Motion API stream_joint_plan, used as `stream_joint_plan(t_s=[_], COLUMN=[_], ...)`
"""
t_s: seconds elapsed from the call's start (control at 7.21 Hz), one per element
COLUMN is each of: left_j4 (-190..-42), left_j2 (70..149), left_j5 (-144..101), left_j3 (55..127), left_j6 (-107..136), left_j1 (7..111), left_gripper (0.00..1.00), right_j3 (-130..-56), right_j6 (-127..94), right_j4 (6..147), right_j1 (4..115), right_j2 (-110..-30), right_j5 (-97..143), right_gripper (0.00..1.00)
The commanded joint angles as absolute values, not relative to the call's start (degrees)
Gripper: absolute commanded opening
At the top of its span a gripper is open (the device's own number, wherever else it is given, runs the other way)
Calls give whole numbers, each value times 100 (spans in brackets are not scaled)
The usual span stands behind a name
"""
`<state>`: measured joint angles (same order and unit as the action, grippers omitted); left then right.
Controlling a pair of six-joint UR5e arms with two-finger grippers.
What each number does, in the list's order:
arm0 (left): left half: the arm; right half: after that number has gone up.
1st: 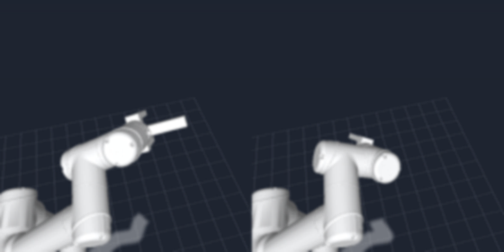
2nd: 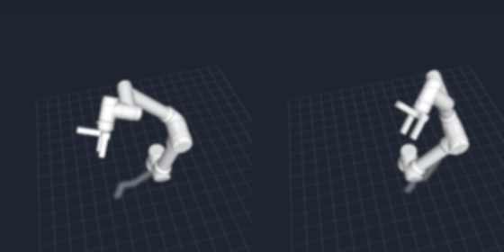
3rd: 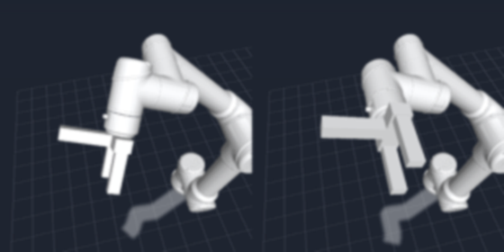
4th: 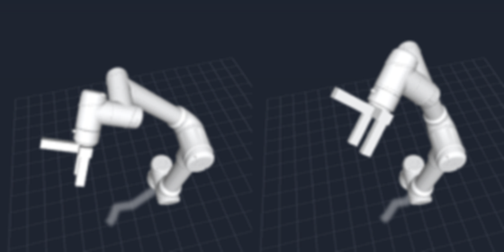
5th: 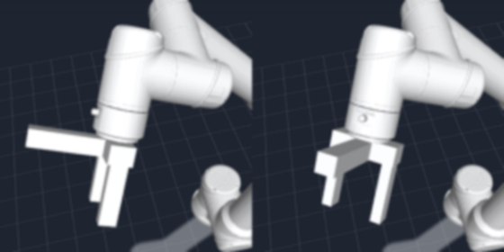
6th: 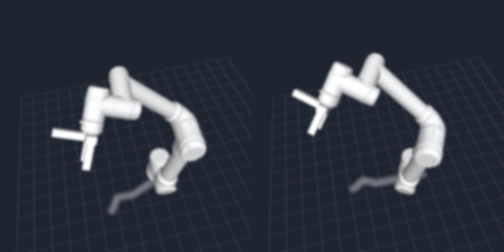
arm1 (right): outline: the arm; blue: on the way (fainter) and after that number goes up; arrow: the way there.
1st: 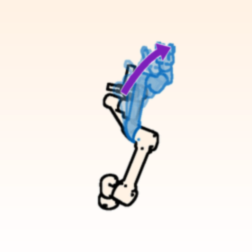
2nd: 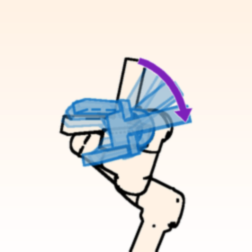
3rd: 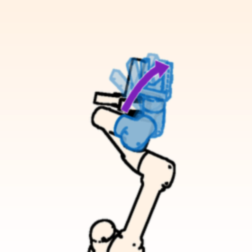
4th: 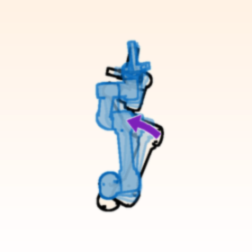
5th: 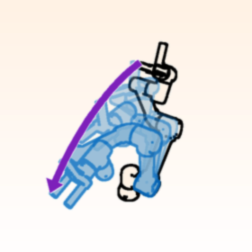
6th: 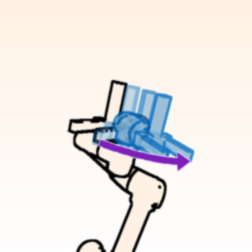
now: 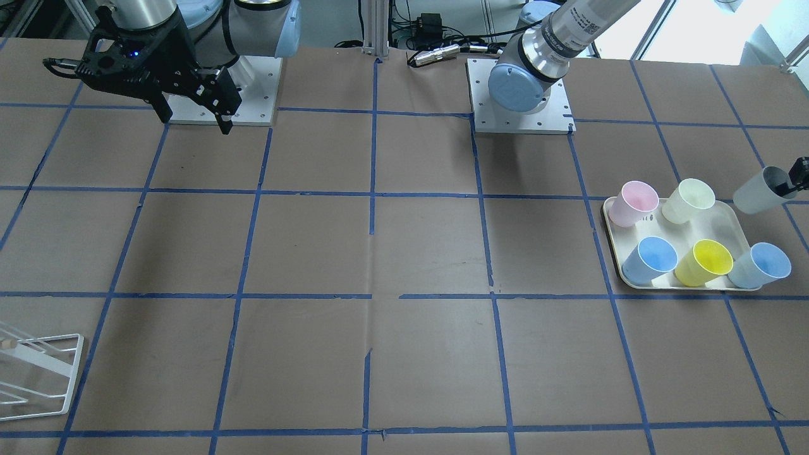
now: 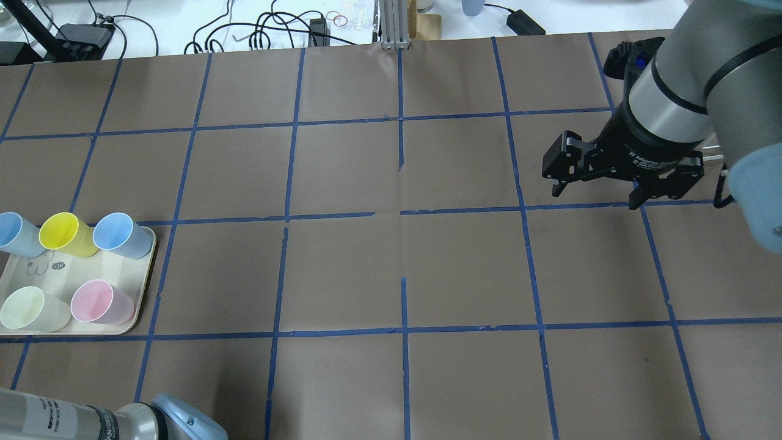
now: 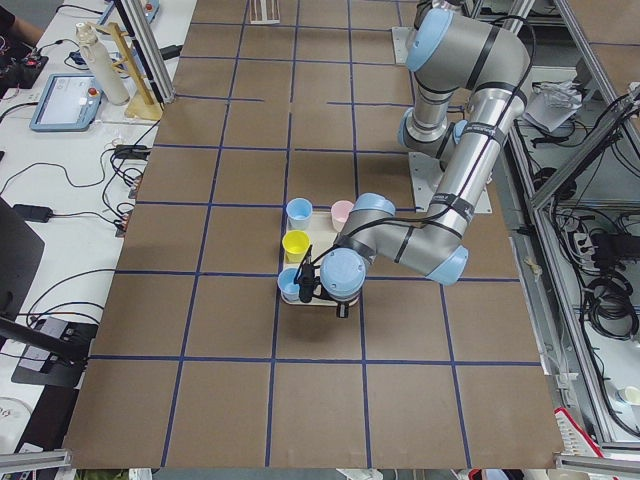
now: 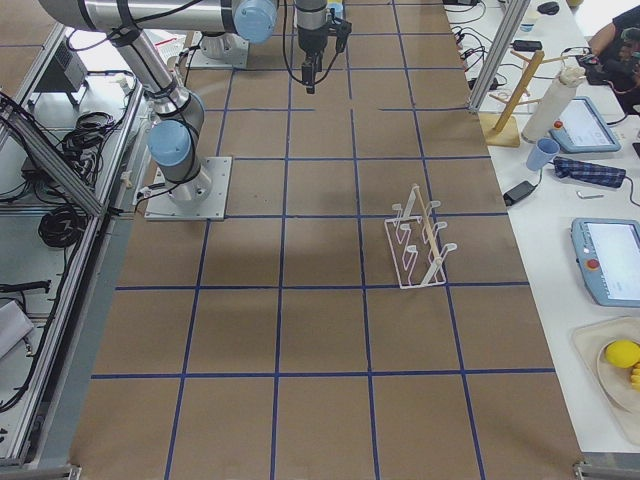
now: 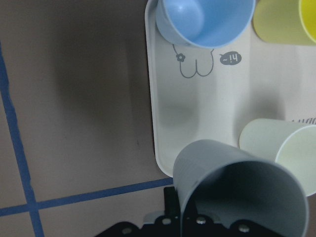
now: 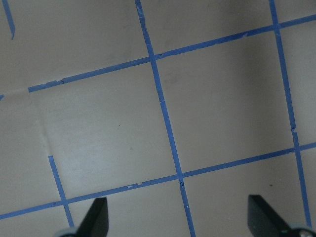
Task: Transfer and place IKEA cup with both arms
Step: 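Carry the cup with the left gripper over the tray of cups, then lower the cup into the empty tray slot and release it with the left gripper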
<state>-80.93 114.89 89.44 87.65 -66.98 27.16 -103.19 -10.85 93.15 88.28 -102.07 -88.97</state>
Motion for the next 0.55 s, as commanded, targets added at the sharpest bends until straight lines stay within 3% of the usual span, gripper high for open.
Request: stream_joint_plan(t_s=[0.0,0.42], left_j4=[-7858,-7814], left_j2=[11637,11760], left_j5=[8938,8938], left_j3=[8815,8920], left_j6=[-6513,-6574], left_j1=[2961,2953], left_gripper=[0,0], right_j3=[-10318,-10336], right_j6=[-844,-914], right_j4=[9334,9352], right_j1=[8807,8807], right_j2=[-10195,-10204], right_j5=[-8930,-8930], right_gripper=[100,100])
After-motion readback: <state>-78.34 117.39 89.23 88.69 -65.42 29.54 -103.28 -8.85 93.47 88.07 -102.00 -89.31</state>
